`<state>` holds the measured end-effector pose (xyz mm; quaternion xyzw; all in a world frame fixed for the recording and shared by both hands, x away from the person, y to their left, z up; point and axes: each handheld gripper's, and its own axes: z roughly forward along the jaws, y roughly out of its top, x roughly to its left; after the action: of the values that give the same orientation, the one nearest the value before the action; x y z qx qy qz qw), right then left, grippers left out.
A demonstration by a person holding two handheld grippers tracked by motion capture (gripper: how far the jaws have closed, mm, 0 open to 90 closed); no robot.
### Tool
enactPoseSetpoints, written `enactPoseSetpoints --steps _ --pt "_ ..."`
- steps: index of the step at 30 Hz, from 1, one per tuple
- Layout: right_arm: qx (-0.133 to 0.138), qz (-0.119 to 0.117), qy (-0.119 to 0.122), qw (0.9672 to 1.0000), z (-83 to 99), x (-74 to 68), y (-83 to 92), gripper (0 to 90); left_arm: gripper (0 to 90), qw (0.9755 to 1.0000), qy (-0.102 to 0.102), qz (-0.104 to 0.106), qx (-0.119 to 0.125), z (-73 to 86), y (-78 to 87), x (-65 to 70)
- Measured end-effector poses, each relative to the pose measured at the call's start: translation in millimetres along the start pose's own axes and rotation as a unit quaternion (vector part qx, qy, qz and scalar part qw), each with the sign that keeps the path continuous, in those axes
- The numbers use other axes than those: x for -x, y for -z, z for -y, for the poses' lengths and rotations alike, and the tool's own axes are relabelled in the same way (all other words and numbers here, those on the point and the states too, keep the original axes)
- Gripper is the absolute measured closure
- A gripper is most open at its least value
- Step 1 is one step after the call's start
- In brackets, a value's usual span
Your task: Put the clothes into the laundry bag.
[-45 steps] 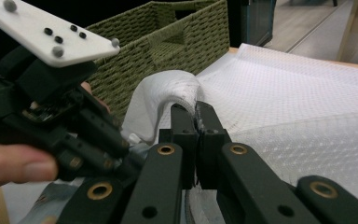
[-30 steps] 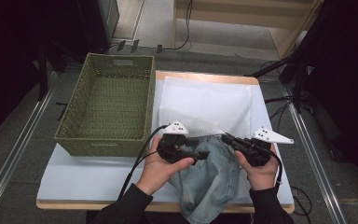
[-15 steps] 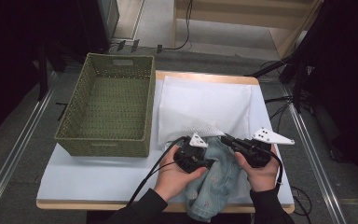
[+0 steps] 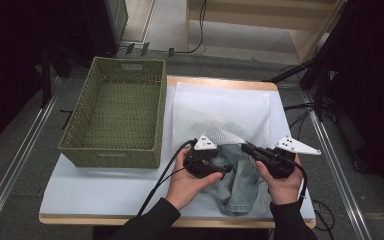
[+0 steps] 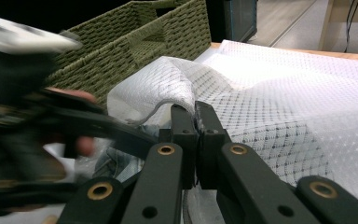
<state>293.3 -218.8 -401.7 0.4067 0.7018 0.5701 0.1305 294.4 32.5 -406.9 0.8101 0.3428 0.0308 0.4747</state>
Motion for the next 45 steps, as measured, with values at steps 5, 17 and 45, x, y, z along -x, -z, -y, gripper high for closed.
enactPoseSetpoints --steps 5,17,45 --pt "-0.006 -0.003 0.005 1.0 0.5 -1.7 -2.9 89.7 23.6 0.9972 0.007 -0.015 -0.073 16.2 -1.8 2.2" --pt "-0.013 -0.029 0.003 0.9995 1.7 -10.8 -10.4 89.7 81.4 0.9953 -0.002 -0.035 -0.09 10.5 -26.8 12.3" --pt "-0.014 0.006 0.011 0.9998 8.1 -4.7 -14.0 89.7 32.7 0.9919 0.0 -0.1 -0.078 39.7 10.3 -9.7"
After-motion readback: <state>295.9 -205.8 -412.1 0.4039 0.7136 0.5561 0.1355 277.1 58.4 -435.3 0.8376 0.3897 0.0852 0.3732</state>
